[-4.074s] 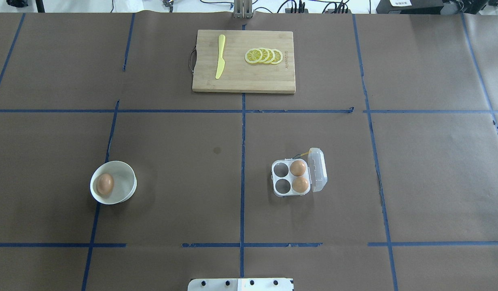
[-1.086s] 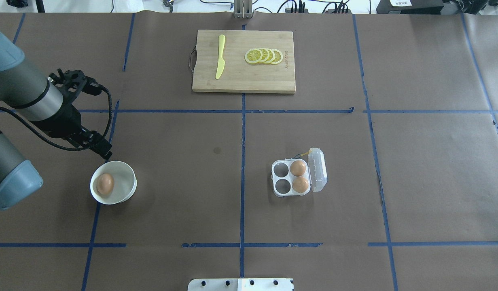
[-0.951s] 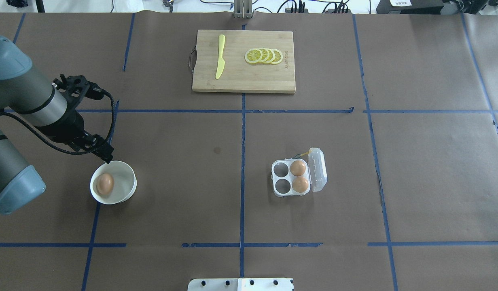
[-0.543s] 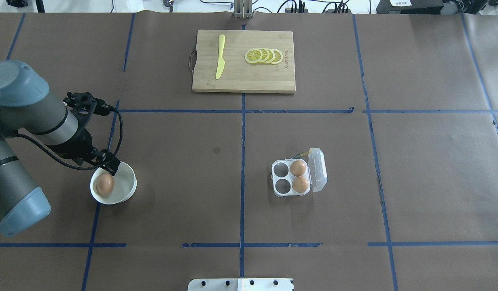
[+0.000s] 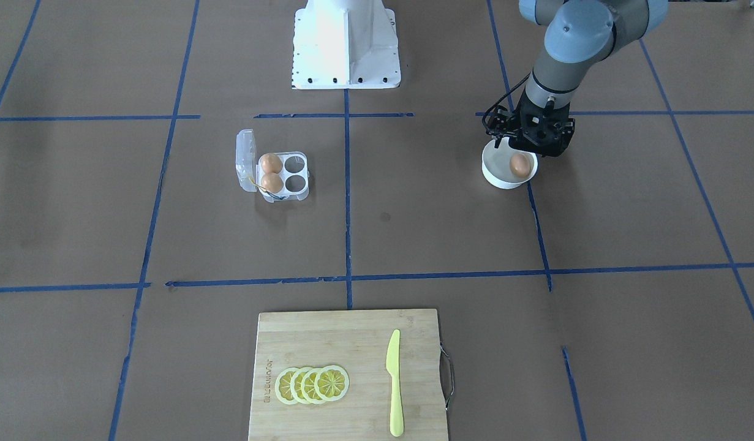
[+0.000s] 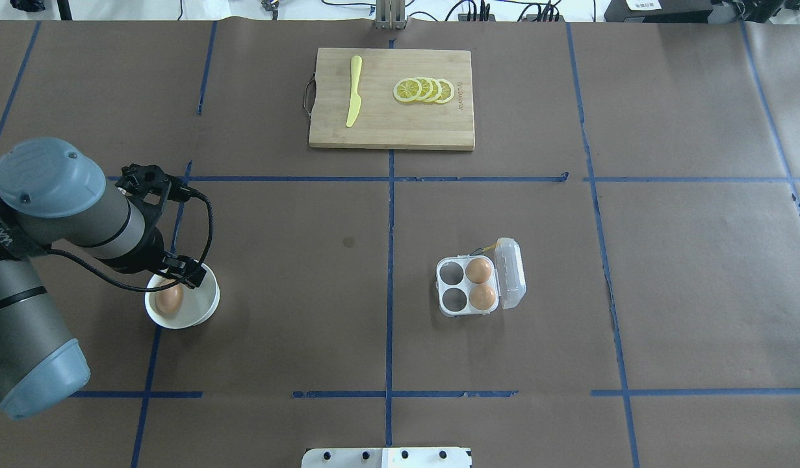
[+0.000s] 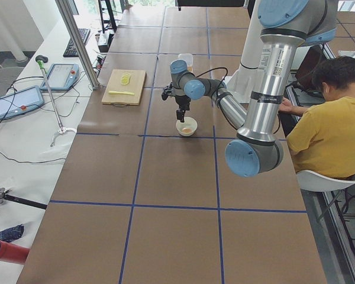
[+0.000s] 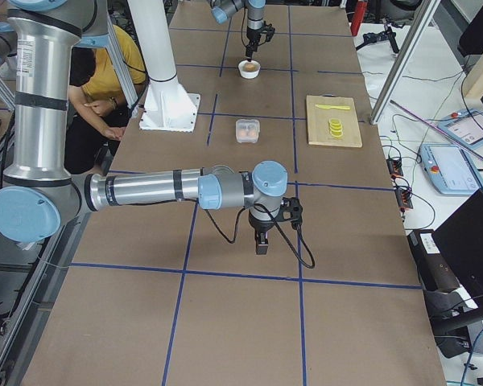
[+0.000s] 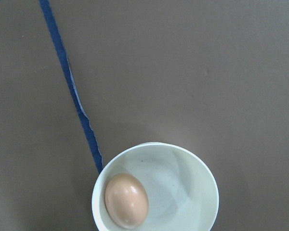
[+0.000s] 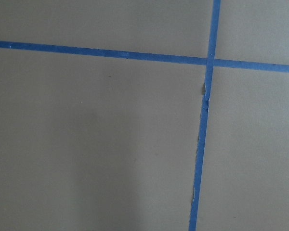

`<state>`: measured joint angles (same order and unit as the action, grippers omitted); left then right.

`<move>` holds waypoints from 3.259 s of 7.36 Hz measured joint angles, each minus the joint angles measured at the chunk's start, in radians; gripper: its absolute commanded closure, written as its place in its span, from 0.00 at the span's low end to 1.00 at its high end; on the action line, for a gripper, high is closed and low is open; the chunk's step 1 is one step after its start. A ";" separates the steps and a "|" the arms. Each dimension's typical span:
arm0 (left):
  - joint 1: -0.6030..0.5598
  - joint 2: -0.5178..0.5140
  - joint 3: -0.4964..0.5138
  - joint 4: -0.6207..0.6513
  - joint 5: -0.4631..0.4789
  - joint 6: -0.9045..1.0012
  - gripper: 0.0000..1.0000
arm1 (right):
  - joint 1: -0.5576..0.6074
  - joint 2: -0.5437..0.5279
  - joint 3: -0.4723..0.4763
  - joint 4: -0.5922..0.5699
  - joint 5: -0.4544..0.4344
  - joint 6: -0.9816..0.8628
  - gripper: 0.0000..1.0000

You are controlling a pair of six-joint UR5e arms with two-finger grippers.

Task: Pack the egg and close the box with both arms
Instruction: 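Lower the left gripper into the bowl and close on the egg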

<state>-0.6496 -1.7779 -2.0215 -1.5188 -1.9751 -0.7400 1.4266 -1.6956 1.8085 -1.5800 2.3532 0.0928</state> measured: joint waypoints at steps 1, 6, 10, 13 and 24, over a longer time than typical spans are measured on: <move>0.010 0.010 0.009 -0.027 0.038 -0.004 0.02 | -0.002 0.000 0.000 0.000 0.000 0.000 0.00; 0.078 0.029 0.041 -0.053 0.076 -0.068 0.14 | -0.004 0.000 0.001 0.000 0.013 0.000 0.00; 0.087 0.026 0.066 -0.053 0.075 -0.073 0.26 | -0.005 0.001 0.001 0.000 0.015 -0.001 0.00; 0.091 0.025 0.076 -0.054 0.075 -0.071 0.26 | -0.005 0.000 0.001 0.000 0.015 -0.001 0.00; 0.102 0.004 0.124 -0.054 0.074 -0.068 0.59 | -0.005 0.001 0.002 0.000 0.016 -0.002 0.00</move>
<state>-0.5480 -1.7741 -1.8970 -1.5728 -1.9008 -0.8083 1.4220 -1.6950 1.8100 -1.5800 2.3688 0.0905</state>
